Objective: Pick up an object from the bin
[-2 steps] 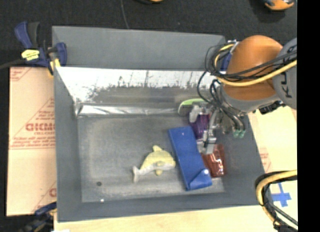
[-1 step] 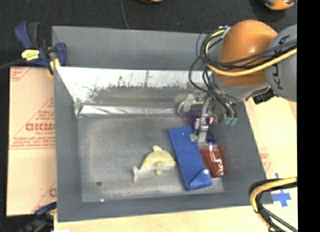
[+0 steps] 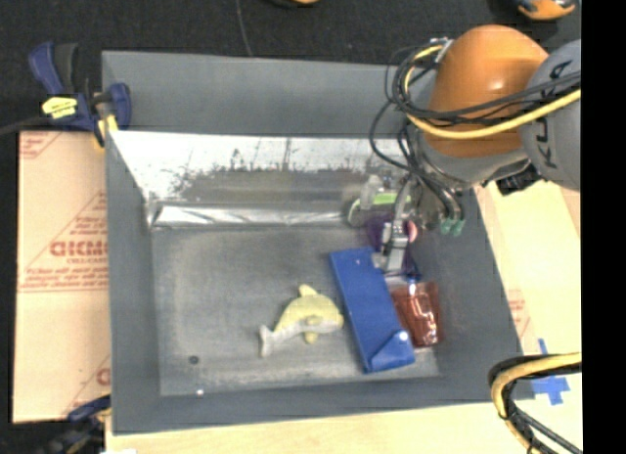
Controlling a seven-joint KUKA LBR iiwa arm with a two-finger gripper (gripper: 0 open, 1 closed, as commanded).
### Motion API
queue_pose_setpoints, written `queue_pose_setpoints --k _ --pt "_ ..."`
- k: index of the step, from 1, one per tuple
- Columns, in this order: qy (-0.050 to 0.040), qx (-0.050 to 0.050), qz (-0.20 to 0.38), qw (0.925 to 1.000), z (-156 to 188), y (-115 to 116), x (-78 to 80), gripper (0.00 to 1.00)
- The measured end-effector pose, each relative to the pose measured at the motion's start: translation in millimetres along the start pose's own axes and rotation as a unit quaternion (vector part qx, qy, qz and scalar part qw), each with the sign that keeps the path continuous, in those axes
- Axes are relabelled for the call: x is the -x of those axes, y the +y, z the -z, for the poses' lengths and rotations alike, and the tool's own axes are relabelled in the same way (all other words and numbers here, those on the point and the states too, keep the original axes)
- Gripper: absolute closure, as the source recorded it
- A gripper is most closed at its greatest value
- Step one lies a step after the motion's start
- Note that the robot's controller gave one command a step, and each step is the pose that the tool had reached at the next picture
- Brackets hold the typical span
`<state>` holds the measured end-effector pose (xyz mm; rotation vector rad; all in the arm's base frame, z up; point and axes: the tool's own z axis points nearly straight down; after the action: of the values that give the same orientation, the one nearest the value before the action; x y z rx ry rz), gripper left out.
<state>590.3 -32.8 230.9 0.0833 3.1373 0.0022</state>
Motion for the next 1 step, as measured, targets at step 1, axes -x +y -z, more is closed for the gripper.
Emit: queue_pose_setpoints --k 1 --pt "-0.0050 0.000 -0.024 0.9997 -47.0 -21.2 4.8 0.00"
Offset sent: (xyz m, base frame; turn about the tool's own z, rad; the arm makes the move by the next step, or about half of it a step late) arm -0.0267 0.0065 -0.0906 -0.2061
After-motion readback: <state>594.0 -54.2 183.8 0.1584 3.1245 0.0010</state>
